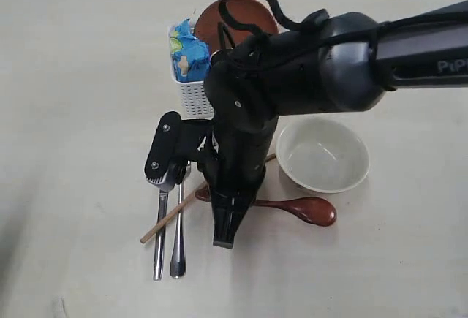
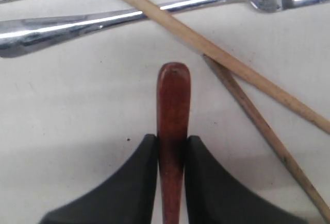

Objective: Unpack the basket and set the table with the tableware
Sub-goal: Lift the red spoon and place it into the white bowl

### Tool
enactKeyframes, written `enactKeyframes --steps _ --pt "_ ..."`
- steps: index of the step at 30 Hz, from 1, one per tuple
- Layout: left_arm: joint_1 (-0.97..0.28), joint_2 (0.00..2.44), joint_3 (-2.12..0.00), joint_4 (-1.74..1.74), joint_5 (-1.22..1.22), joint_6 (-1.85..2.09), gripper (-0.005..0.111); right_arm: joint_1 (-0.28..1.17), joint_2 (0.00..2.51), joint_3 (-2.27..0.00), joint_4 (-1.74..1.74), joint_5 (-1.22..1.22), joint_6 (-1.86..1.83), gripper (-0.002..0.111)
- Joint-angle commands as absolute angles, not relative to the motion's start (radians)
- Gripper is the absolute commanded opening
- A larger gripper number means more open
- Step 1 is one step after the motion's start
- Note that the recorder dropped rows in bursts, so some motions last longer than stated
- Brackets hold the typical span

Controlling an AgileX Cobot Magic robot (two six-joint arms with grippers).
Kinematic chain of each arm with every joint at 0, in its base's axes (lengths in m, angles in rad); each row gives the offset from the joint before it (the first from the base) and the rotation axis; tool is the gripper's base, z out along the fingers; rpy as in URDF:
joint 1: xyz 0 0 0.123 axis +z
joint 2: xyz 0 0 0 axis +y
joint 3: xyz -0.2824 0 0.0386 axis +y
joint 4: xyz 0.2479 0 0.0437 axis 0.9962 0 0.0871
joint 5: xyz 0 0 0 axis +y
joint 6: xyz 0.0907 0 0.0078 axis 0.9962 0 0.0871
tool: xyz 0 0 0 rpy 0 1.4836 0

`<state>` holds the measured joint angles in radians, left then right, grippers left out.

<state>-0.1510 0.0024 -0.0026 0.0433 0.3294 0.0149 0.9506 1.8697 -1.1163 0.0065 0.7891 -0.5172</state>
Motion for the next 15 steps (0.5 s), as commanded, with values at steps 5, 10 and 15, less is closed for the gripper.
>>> enactKeyframes --steps 5,10,15 --pt "-0.149 0.000 0.000 0.045 0.320 0.011 0.000 0.949 1.763 -1.115 0.009 0.792 -0.524 0.000" --pt "-0.149 0.000 0.000 0.045 0.320 0.011 0.000 0.941 1.686 -1.115 -0.090 0.742 -0.521 0.000" --pt "-0.149 0.000 0.000 0.045 0.320 0.011 0.000 0.867 1.670 -1.115 -0.163 0.696 -0.501 0.000"
